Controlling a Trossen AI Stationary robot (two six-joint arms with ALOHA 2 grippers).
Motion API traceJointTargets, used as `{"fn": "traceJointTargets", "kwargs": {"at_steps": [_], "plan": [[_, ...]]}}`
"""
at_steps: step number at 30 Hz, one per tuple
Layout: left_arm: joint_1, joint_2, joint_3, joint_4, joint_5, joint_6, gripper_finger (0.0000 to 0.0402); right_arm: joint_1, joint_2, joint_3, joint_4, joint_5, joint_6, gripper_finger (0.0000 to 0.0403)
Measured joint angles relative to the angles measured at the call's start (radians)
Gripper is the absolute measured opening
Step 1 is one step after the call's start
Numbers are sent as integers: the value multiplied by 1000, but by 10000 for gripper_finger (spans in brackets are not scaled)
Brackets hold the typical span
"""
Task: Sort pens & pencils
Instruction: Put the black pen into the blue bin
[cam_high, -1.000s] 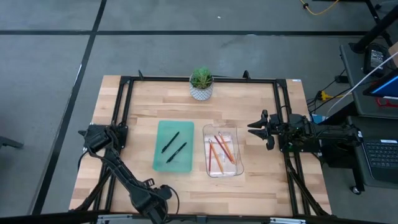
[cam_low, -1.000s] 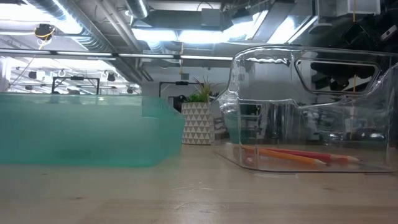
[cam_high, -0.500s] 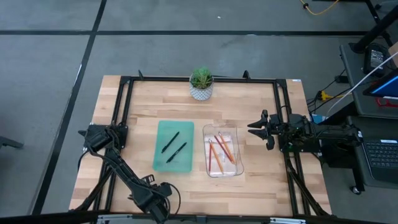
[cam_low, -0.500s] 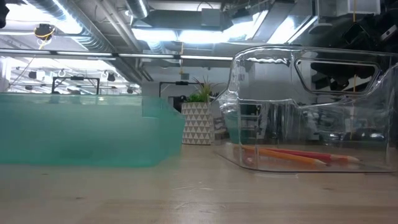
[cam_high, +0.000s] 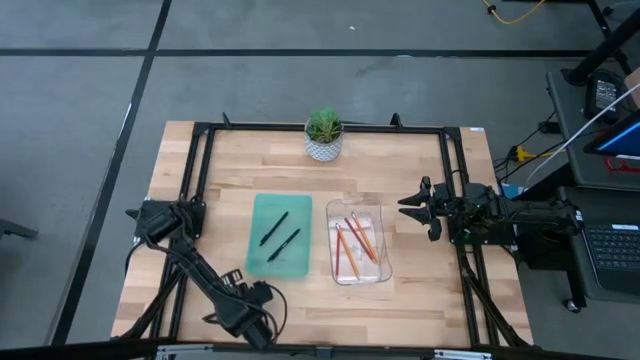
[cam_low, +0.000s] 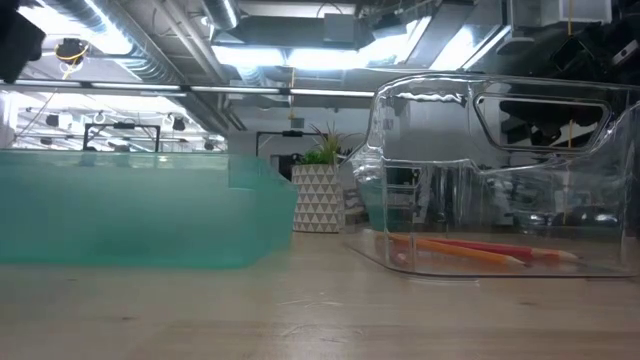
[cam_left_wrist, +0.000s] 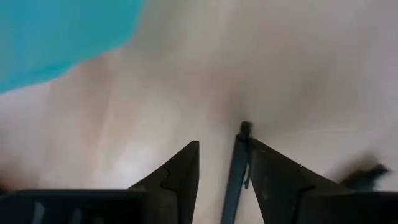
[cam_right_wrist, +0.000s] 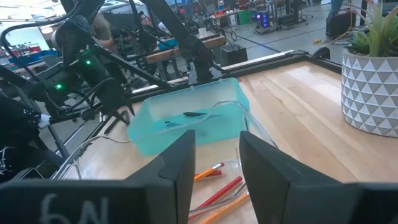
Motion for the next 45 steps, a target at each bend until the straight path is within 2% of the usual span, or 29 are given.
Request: {"fn": "traceJointTargets", "kwargs": {"at_steps": [9,13,17,19,23,29,37,45], "plan": [[11,-60,55,-16,-32,-43,130,0,0,0,0,0,1,127],[-18,-106,61,-24,-39,-127,130,0,0,0,0,0,1,127],[-78,-144,58,-36,-112,-253,130,0,0,0,0,0,2,127],[-98,-145,45,-37,-103,-303,130,0,0,0,0,0,2,127],[-114,-145,-24,22,-3,-366,130,0,0,0,0,0,6,127],[-98,-146,-120,94,16,-345,130,0,0,0,0,0,8,126],[-62,-267,-287,284,21,-312,127,0,0,0,0,0,8,126],[-76,-255,-313,345,56,-236,113,0,0,0,0,0,6,126]]}}
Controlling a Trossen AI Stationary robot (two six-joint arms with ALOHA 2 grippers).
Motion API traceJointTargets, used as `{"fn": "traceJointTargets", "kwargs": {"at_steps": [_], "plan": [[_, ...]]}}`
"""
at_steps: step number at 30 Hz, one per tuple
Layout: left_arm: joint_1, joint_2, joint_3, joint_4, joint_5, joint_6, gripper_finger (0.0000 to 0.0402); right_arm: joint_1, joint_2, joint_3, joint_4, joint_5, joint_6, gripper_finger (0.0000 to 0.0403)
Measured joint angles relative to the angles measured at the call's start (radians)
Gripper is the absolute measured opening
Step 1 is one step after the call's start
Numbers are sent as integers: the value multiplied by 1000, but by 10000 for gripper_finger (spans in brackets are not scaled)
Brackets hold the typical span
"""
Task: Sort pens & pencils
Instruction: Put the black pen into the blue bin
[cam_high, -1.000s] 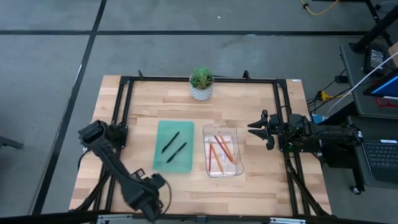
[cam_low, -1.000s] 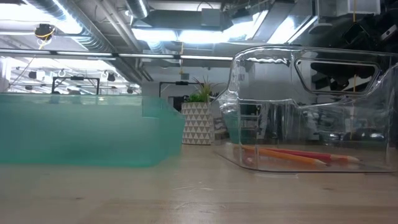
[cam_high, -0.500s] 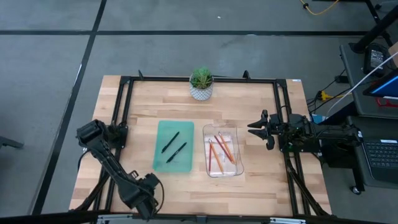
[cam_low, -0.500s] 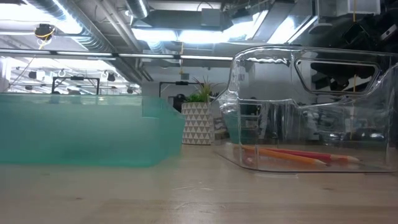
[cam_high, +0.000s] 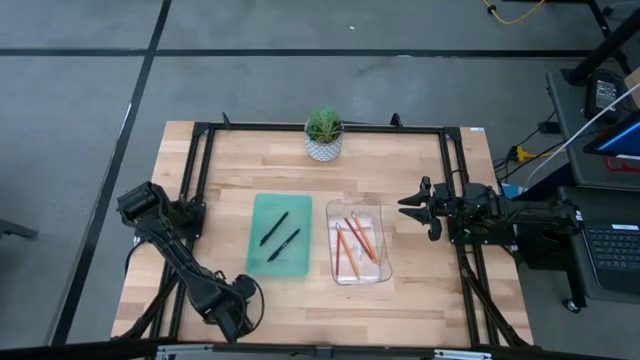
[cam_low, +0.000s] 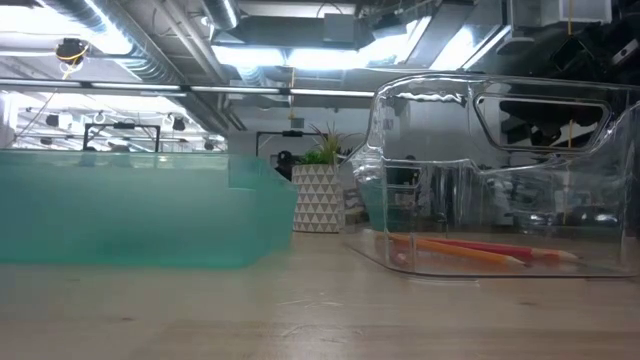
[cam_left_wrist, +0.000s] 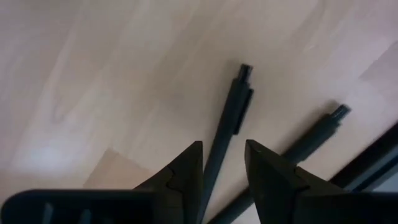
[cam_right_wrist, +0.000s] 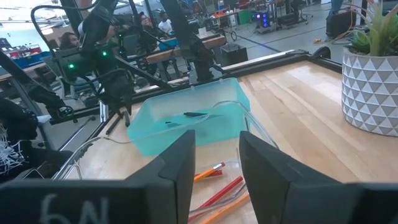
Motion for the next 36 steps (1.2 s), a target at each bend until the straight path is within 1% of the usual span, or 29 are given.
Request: {"fn": "traceJointTargets", "kwargs": {"at_steps": [11,13,25,36], "plan": [[-33,14,1,0,4,-33,112,0,0,0,0,0,-1,126],[-33,16,1,-20,6,-34,112,0,0,0,0,0,-1,126],[-32,35,1,-12,25,-27,112,0,0,0,0,-1,-5,126],[-31,86,6,-7,46,-3,112,0,0,0,0,-1,-2,126]]}}
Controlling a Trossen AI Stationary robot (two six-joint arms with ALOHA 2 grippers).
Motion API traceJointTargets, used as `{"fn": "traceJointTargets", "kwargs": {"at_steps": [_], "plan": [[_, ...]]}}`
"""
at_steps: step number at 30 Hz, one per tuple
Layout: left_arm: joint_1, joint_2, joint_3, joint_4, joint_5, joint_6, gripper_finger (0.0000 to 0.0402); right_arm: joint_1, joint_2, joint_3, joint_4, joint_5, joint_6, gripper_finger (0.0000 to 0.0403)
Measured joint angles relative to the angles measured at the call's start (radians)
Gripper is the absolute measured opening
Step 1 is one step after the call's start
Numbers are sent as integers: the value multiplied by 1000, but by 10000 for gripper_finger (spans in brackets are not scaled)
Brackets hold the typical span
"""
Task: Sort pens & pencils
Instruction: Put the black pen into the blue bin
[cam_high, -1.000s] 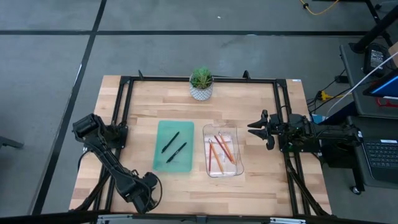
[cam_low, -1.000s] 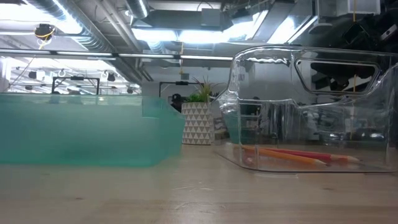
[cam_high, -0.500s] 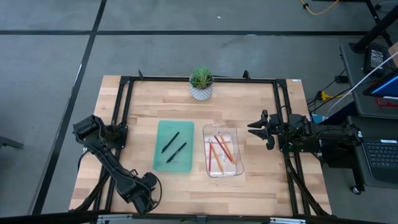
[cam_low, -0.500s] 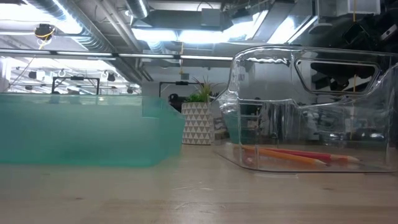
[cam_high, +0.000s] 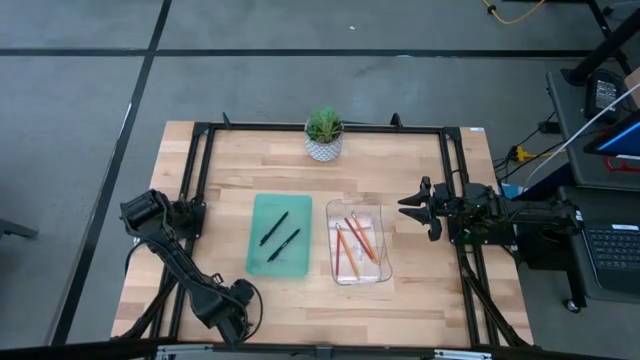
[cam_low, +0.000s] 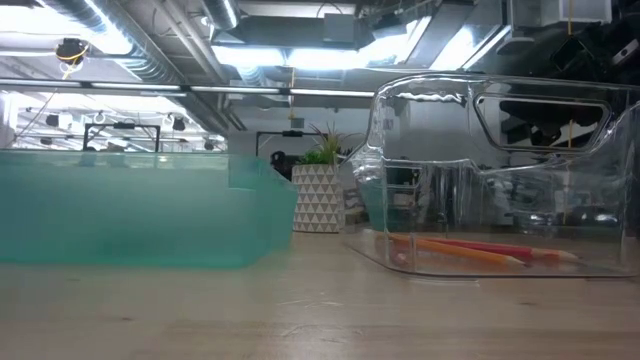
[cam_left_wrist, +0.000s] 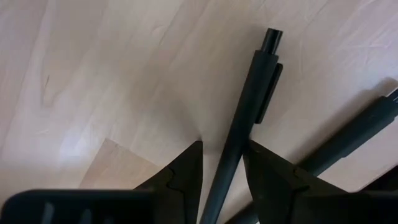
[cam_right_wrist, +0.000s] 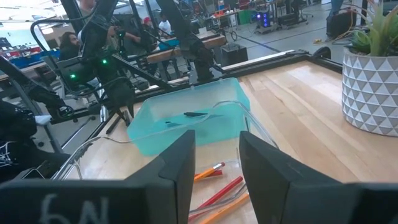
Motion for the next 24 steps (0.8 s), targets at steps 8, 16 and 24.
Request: {"fn": "traceJointTargets", "kwargs": {"at_steps": [8,16,24], "plan": [[0,3,-2,1,3,1,98,0,0,0,0,0,-2,127],[0,4,-3,0,4,2,16,0,0,0,0,0,-2,127],[0,5,-2,-15,-17,-21,16,0,0,0,0,0,0,127]]}}
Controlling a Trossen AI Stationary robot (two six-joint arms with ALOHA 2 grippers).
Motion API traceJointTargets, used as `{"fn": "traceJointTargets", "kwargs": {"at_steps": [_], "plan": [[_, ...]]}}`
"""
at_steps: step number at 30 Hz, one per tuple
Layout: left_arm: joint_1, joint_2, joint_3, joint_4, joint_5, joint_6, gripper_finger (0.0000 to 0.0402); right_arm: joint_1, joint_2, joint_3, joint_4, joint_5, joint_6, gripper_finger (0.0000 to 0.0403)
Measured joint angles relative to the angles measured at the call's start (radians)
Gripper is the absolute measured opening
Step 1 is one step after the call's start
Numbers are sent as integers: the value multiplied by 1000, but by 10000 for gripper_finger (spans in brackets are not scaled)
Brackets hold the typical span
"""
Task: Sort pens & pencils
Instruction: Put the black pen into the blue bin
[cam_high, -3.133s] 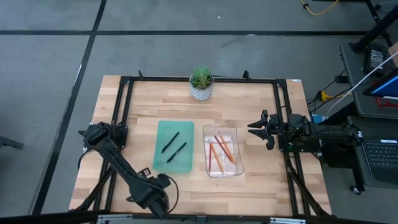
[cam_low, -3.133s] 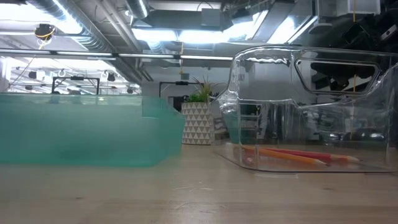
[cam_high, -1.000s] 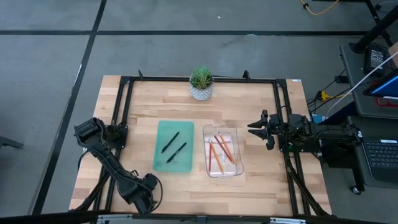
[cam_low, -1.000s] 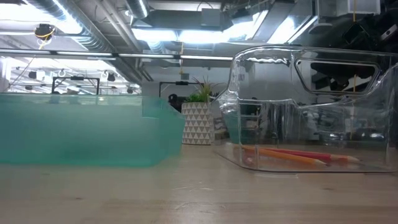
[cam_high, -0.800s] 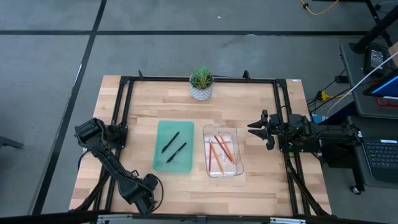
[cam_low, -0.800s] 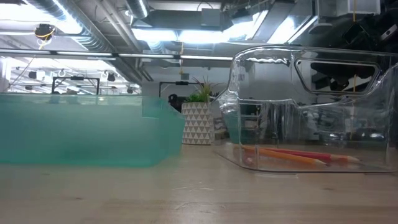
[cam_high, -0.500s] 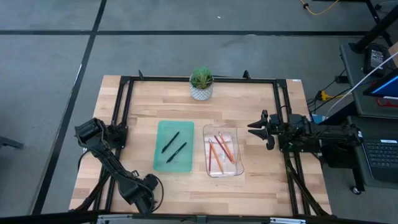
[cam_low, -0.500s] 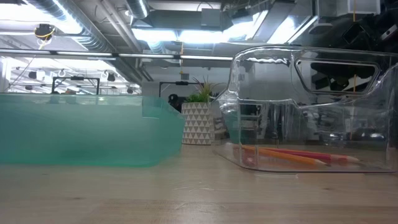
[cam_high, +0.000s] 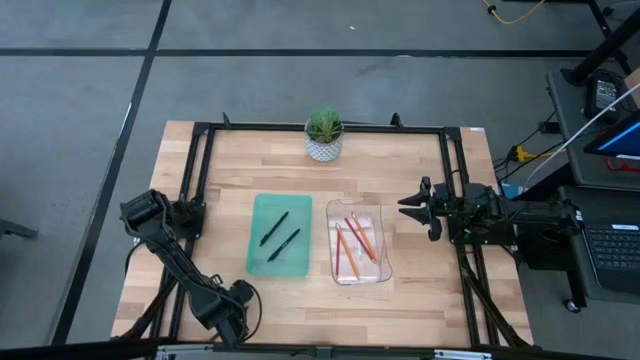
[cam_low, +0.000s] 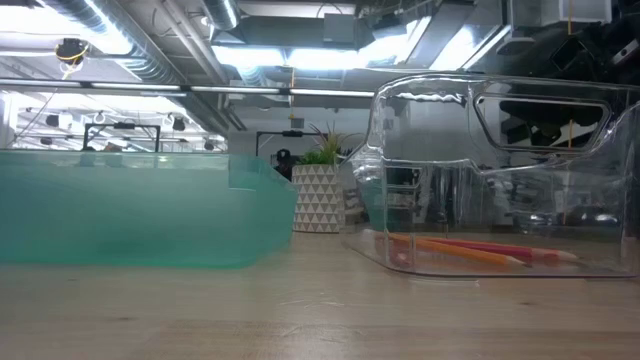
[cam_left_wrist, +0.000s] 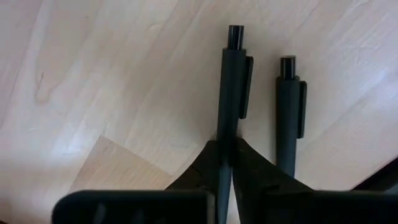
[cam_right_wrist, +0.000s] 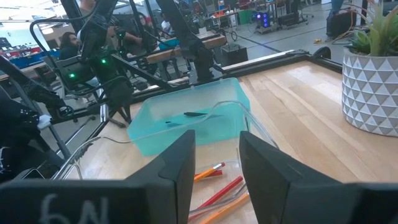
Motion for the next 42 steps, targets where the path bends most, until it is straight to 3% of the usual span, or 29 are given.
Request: {"fn": "traceJointTargets", "kwargs": {"at_steps": [15,26,29,35,42], "plan": [[1,-111,-8,-100,-7,-39,16,0,0,0,0,0,-1,127],[45,-350,-5,-94,23,-60,16,0,0,0,0,0,1,126],[94,-414,-5,-90,-25,-60,16,0,0,0,0,0,1,126],[243,-473,-3,-84,-253,-25,16,0,0,0,0,0,0,126],[474,-473,-3,-44,-271,60,16,0,0,0,0,0,-2,126]]}}
